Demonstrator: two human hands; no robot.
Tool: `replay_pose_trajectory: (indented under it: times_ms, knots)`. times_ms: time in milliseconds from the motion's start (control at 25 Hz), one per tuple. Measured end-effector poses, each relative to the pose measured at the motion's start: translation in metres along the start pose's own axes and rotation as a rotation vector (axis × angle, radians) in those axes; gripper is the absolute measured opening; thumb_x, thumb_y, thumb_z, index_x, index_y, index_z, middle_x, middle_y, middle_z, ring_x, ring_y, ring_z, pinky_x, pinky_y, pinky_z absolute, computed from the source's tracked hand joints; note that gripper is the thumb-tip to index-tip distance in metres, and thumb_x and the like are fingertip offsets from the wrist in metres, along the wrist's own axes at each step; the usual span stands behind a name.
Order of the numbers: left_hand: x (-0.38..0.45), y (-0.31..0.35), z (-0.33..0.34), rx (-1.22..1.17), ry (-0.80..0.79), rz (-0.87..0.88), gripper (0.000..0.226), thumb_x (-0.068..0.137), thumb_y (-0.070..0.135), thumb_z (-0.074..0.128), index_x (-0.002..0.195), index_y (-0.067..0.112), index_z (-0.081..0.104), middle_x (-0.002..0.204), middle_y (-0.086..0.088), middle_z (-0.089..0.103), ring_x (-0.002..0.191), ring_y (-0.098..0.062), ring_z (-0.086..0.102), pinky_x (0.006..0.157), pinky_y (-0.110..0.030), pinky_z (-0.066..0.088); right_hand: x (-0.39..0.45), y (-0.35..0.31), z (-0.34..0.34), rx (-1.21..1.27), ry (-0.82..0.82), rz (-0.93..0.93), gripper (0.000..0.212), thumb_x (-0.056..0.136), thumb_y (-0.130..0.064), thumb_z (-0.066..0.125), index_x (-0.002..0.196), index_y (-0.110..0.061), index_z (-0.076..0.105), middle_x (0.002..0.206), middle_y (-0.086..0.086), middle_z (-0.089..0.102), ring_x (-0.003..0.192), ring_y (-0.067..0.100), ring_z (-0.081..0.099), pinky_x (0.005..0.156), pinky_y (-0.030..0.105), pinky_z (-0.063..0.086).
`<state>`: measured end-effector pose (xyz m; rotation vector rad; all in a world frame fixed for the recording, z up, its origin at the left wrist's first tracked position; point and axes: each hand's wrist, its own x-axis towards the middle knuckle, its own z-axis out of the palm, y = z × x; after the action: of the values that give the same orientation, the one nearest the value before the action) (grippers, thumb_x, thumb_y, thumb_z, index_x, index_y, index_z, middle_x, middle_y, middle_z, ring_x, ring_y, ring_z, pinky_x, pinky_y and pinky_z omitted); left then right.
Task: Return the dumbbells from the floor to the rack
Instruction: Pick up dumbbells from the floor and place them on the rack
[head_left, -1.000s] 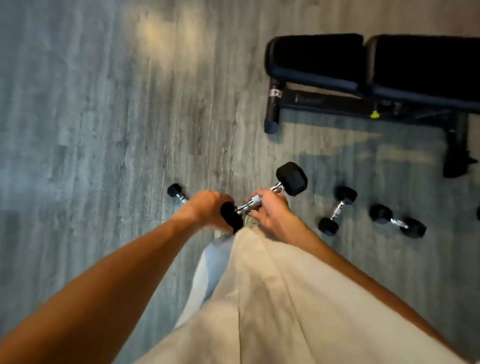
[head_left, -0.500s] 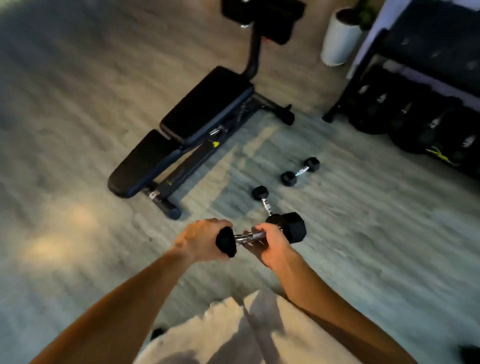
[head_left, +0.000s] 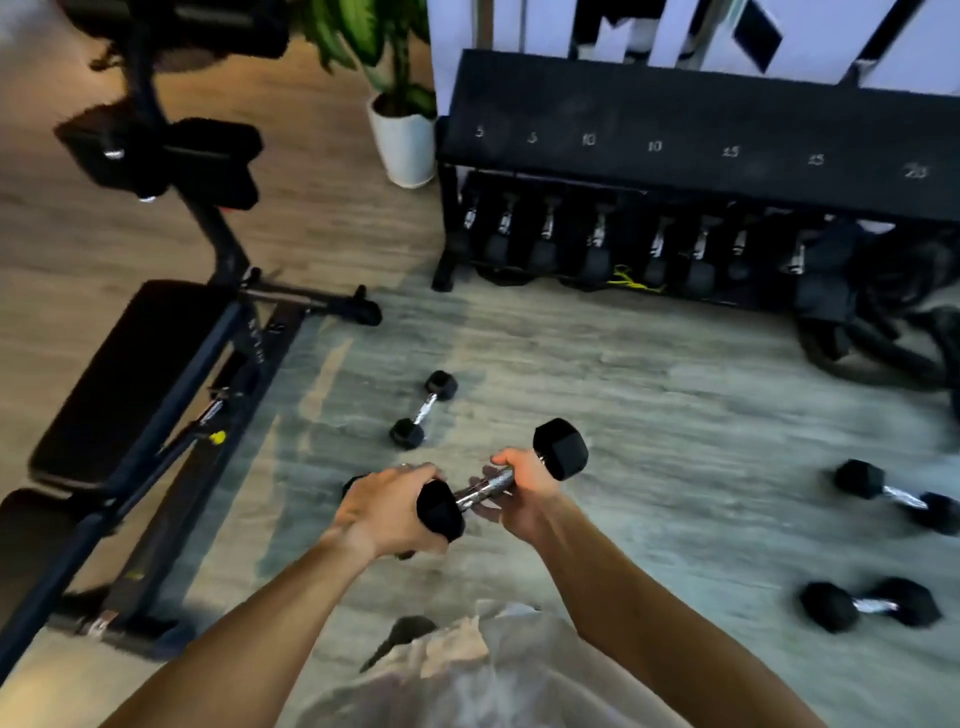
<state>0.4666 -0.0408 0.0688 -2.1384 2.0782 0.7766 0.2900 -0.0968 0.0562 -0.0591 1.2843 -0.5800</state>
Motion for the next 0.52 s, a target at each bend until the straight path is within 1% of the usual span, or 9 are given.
replay_pose_trajectory:
  times_ms: [80,200,280,320,440,480,520]
  knots:
    - [0.043,0.026,-0.012,0.004,-0.032,0.040,0.076,0.039,0.069,0.064,0.112,0.049,0.049,0.103,0.017,0.065,0.097,-0.014,0.067,0.070,-0.027,0.046,0.014,-0.040,-0.013,0.053,0.012,-0.008,0.013,0.091,-0.010,0.047,0.078,-0.011,0.051,0.077,0.005,0.056,0.078,0.024,0.063,0.081,0.043,0.050]
    - [0.117,0.053,-0.028,0.059,-0.063,0.112,0.082,0.038,0.072,0.063,0.115,0.049,0.048,0.107,0.015,0.066,0.100,-0.015,0.067,0.079,-0.030,0.052,0.044,-0.094,-0.026,0.159,0.035,0.005,0.015,0.089,-0.007,0.047,0.074,-0.009,0.051,0.074,0.009,0.059,0.078,0.024,0.063,0.079,0.043,0.050]
    - [0.174,0.064,-0.040,0.083,-0.078,0.156,0.084,0.038,0.071,0.063,0.117,0.048,0.049,0.108,0.015,0.068,0.100,-0.015,0.067,0.080,-0.029,0.052,0.072,-0.133,-0.031,0.209,0.068,0.026,0.015,0.086,-0.007,0.048,0.072,-0.009,0.051,0.065,0.008,0.060,0.075,0.025,0.061,0.081,0.042,0.048]
    - [0.205,0.070,-0.045,0.077,-0.108,0.178,0.084,0.038,0.071,0.064,0.117,0.048,0.050,0.108,0.015,0.069,0.101,-0.015,0.067,0.079,-0.028,0.051,0.086,-0.155,-0.031,0.224,0.084,0.040,0.014,0.085,-0.007,0.049,0.072,-0.009,0.051,0.063,0.009,0.059,0.073,0.026,0.060,0.082,0.041,0.046]
    - [0.292,0.088,-0.059,0.039,-0.190,0.243,0.080,0.041,0.072,0.068,0.116,0.046,0.053,0.109,0.017,0.069,0.101,-0.013,0.067,0.078,-0.027,0.051,0.123,-0.226,-0.028,0.296,0.144,0.037,0.009,0.083,-0.008,0.048,0.074,-0.009,0.047,0.072,0.009,0.050,0.070,0.027,0.054,0.074,0.037,0.045]
    - [0.322,0.094,-0.069,0.023,-0.200,0.262,0.078,0.042,0.072,0.068,0.114,0.045,0.054,0.107,0.017,0.069,0.099,-0.012,0.067,0.076,-0.026,0.052,0.136,-0.250,-0.024,0.322,0.157,0.018,0.008,0.082,-0.008,0.048,0.075,-0.010,0.047,0.074,0.009,0.049,0.074,0.028,0.054,0.077,0.037,0.046]
    - [0.347,0.101,-0.080,0.009,-0.205,0.270,0.076,0.042,0.073,0.068,0.112,0.045,0.054,0.105,0.018,0.070,0.097,-0.011,0.067,0.074,-0.025,0.051,0.145,-0.273,-0.020,0.309,0.169,-0.003,0.005,0.081,-0.009,0.050,0.077,-0.010,0.048,0.076,0.008,0.051,0.080,0.029,0.056,0.085,0.040,0.048]
